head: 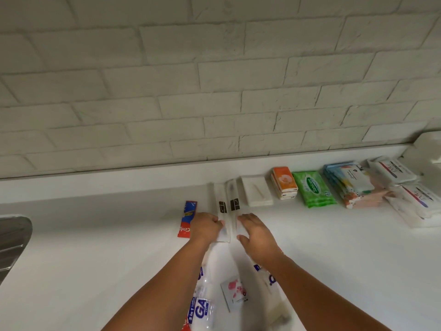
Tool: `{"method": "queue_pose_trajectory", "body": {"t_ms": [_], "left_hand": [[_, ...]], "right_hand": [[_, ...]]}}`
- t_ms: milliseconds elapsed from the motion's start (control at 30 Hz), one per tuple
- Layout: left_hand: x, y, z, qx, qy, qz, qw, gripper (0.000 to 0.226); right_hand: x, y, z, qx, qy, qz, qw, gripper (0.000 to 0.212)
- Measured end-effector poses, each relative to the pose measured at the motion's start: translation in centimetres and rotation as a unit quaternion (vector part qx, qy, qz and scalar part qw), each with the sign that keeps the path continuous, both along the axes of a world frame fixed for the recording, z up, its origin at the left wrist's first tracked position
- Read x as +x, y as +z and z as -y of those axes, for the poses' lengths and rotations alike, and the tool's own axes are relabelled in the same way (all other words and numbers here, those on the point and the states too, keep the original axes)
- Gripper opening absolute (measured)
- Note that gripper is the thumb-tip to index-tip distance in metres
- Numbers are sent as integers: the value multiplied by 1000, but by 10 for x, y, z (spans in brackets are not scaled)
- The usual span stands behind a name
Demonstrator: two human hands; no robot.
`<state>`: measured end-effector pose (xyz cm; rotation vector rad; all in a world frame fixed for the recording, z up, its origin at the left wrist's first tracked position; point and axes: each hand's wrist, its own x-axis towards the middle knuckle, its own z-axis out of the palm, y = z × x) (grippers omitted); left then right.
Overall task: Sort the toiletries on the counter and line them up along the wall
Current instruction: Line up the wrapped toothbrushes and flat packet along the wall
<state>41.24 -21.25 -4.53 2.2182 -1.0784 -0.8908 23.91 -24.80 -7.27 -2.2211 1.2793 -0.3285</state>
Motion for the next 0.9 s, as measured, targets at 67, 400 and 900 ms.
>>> {"method": "queue_pose_trajectory", "body": {"t_ms": [67, 400, 900], "left_hand": [[1, -1, 6, 12, -12, 26, 1000, 30], [-5, 0, 18, 28, -32, 135, 990, 31], [-10, -4, 10, -19, 16, 96, 995, 37]], "right_hand": [[2, -5, 1, -8, -1, 6, 1000, 56], [4, -14, 5, -35, -13, 10, 999, 50], [-11, 0, 3, -8, 4, 54, 999, 54]]}}
